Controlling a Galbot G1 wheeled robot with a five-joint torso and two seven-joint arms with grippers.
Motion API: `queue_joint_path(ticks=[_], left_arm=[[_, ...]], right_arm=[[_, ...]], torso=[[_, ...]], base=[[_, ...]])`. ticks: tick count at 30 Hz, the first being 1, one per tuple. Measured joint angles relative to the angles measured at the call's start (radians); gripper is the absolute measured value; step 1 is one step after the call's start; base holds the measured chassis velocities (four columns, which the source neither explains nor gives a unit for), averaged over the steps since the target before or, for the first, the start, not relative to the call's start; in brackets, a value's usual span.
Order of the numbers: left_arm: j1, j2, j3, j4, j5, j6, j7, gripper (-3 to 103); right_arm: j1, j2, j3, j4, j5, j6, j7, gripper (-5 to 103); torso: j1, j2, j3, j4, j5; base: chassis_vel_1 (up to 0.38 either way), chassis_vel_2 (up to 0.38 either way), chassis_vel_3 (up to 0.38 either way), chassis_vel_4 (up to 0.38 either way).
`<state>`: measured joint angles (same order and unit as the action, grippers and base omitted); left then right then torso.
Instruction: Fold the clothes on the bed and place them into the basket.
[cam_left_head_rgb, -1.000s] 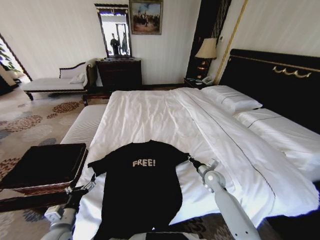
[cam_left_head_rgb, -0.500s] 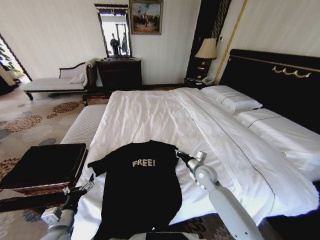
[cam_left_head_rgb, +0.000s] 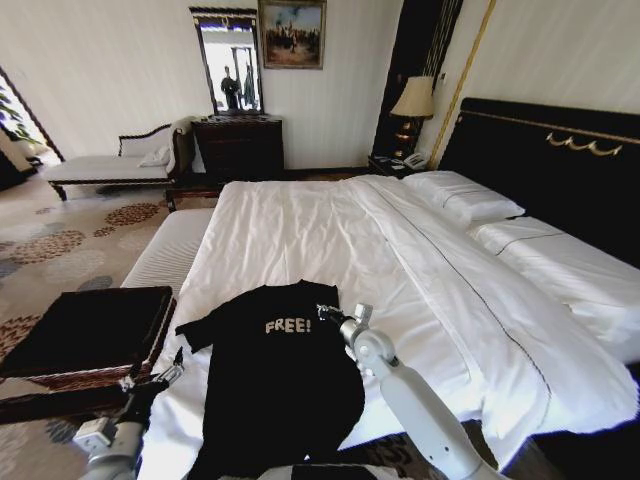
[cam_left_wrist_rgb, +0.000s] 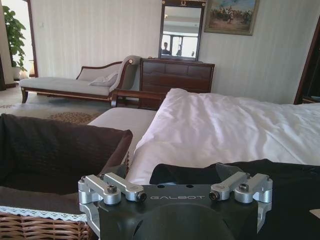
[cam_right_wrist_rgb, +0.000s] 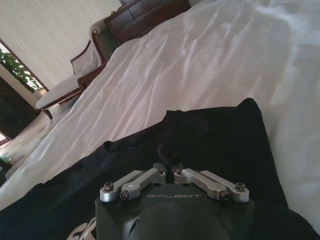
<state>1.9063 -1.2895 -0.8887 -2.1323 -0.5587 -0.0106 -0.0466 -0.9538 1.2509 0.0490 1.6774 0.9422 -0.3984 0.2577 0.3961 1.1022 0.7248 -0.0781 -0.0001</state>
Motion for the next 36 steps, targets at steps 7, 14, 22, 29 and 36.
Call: queue_joint_path(ticks=[7, 14, 22, 29, 36], left_arm=[[-0.002, -0.001, 0.000, 0.001, 0.000, 0.000, 0.000, 100], [0.002, 0.000, -0.010, 0.002, -0.006, 0.001, 0.000, 100], [0.001, -0.002, -0.005, -0.001, -0.006, 0.003, -0.001, 100], [0.001, -0.005, 0.000, -0.005, -0.003, 0.004, -0.001, 100], [-0.002, -0.007, 0.017, -0.008, 0.006, 0.004, 0.000, 100]], right_arm=[[0.020, 0.031, -0.025, -0.060, -0.019, 0.008, -0.003, 2], [0.014, 0.020, -0.053, -0.026, -0.037, 0.008, -0.005, 22], [-0.045, -0.044, -0.056, 0.123, -0.038, -0.004, -0.016, 49], [-0.096, -0.110, 0.058, 0.127, -0.239, 0.094, -0.063, 71], [-0.205, -0.190, 0.136, 0.016, -0.508, 0.231, -0.131, 96]], torso=[[0.000, 0.000, 0.000, 0.0003, 0.0000], [0.000, 0.000, 0.000, 0.0003, 0.0001], [0.000, 0.000, 0.000, 0.0001, 0.0004], [0.000, 0.000, 0.000, 0.0005, 0.0000], [0.000, 0.000, 0.000, 0.0000, 0.0006]], base=[[0.000, 0.000, 0.000, 0.000], [0.000, 0.000, 0.000, 0.000], [0.000, 0.000, 0.000, 0.000], [0.000, 0.000, 0.000, 0.000], [0.000, 0.000, 0.000, 0.000]])
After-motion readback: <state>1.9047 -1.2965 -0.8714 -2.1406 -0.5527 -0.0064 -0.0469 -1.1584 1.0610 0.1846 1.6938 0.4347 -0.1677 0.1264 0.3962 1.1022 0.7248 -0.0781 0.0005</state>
